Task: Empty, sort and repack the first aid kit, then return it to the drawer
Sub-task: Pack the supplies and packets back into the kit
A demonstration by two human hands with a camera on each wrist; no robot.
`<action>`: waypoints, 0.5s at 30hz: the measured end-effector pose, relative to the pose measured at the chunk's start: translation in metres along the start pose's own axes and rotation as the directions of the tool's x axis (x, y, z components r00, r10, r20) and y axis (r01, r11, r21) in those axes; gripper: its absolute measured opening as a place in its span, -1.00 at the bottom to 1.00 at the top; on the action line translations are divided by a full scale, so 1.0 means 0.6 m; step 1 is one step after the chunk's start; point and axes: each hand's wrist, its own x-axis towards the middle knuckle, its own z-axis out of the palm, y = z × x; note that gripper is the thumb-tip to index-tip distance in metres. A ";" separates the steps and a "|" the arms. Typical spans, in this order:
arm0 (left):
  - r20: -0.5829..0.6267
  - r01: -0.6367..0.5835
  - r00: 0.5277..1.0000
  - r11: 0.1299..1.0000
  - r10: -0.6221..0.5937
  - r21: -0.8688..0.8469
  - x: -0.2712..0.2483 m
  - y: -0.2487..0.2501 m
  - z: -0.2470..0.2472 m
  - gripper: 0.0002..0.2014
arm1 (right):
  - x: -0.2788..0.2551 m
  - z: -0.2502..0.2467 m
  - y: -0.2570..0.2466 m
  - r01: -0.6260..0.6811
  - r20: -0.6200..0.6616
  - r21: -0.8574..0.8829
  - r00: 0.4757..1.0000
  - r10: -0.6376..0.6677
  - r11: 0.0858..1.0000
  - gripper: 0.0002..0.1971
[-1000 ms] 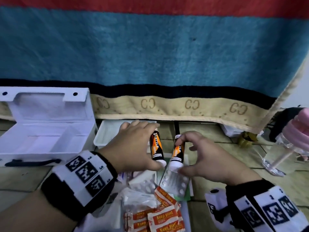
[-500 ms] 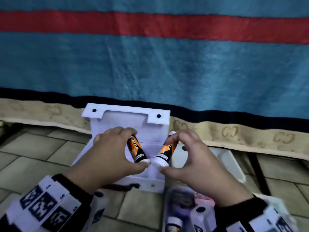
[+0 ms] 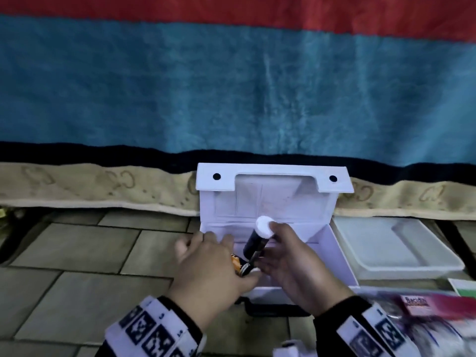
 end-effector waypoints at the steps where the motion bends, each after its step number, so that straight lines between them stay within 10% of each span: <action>1: 0.006 0.000 1.000 1.000 0.000 0.025 0.000 -0.002 0.005 -0.31 | 0.005 -0.002 -0.001 -0.015 0.004 -0.027 1.000 0.015 1.000 -0.54; 15: 0.076 -0.149 0.986 0.988 0.151 -0.041 -0.028 -0.045 0.036 -0.01 | 0.035 0.008 0.002 -0.162 0.002 -0.158 0.986 0.164 0.974 -0.59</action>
